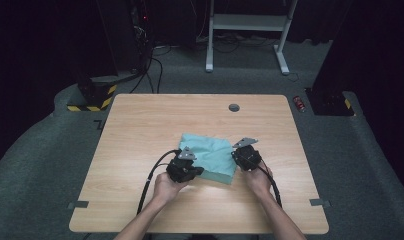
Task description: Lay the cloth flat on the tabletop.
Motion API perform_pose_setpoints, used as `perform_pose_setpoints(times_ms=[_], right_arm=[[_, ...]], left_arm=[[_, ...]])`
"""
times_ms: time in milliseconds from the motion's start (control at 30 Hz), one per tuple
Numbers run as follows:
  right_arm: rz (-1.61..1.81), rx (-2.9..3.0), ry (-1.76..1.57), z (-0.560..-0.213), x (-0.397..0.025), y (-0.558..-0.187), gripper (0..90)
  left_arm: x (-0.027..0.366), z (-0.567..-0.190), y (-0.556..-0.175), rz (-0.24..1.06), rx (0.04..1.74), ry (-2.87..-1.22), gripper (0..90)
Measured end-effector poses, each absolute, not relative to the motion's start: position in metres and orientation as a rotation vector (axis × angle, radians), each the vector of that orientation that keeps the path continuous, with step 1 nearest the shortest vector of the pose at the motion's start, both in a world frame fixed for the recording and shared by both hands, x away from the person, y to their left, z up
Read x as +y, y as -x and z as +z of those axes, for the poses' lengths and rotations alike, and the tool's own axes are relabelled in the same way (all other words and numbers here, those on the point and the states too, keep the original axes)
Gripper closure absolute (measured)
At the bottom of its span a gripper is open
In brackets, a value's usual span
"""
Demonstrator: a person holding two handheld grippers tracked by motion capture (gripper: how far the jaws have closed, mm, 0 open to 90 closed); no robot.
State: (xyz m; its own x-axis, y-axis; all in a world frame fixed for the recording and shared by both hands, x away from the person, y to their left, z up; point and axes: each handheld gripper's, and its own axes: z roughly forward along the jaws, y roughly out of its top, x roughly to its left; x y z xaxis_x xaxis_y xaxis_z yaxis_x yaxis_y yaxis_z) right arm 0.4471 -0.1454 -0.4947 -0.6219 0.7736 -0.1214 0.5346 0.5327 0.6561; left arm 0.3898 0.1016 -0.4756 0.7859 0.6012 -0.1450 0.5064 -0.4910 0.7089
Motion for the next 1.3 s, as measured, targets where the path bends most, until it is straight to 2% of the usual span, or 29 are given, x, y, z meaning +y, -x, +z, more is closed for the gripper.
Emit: perform_pose_setpoints(times_ms=[100,133,233,333,400,500,733,833,900,1067,1167,1300], right_arm=[[0.821,2.379,-1.110,-0.497,-0.150,-0.452,88.0],[0.824,2.384,-1.117,-0.498,-0.151,-0.452,84.7],[0.870,2.376,-1.120,-0.497,-0.154,-0.444,78.1],[0.947,2.364,-1.127,-0.494,-0.161,-0.431,75.8],[0.986,2.368,-1.120,-0.493,-0.165,-0.421,75.2],[1.023,2.388,-1.092,-0.495,-0.166,-0.404,74.5],[1.051,2.453,-0.996,-0.500,-0.152,-0.375,67.6],[1.017,2.476,-0.967,-0.505,-0.145,-0.371,66.5],[0.993,2.491,-0.955,-0.508,-0.142,-0.371,70.0],[0.949,2.523,-0.905,-0.514,-0.138,-0.372,88.8],[0.936,2.528,-0.885,-0.513,-0.138,-0.372,89.9],[0.929,2.531,-0.877,-0.513,-0.140,-0.372,90.0]], left_arm=[[0.093,-0.483,-0.384,0.141,0.789,-2.233,89.1],[0.091,-0.485,-0.382,0.145,0.784,-2.244,87.4],[0.093,-0.486,-0.378,0.183,0.802,-2.230,72.8],[0.106,-0.480,-0.377,0.257,0.865,-2.172,59.7],[0.119,-0.475,-0.376,0.303,0.918,-2.127,56.3],[0.140,-0.473,-0.373,0.369,1.005,-2.083,54.4],[0.172,-0.487,-0.366,0.454,1.151,-2.092,53.6],[0.180,-0.493,-0.367,0.451,1.199,-2.074,53.7],[0.180,-0.494,-0.368,0.429,1.191,-2.080,56.7],[0.174,-0.497,-0.375,0.353,1.147,-2.109,79.3],[0.172,-0.497,-0.378,0.339,1.153,-2.107,89.2],[0.177,-0.494,-0.377,0.331,1.148,-2.099,90.0]])
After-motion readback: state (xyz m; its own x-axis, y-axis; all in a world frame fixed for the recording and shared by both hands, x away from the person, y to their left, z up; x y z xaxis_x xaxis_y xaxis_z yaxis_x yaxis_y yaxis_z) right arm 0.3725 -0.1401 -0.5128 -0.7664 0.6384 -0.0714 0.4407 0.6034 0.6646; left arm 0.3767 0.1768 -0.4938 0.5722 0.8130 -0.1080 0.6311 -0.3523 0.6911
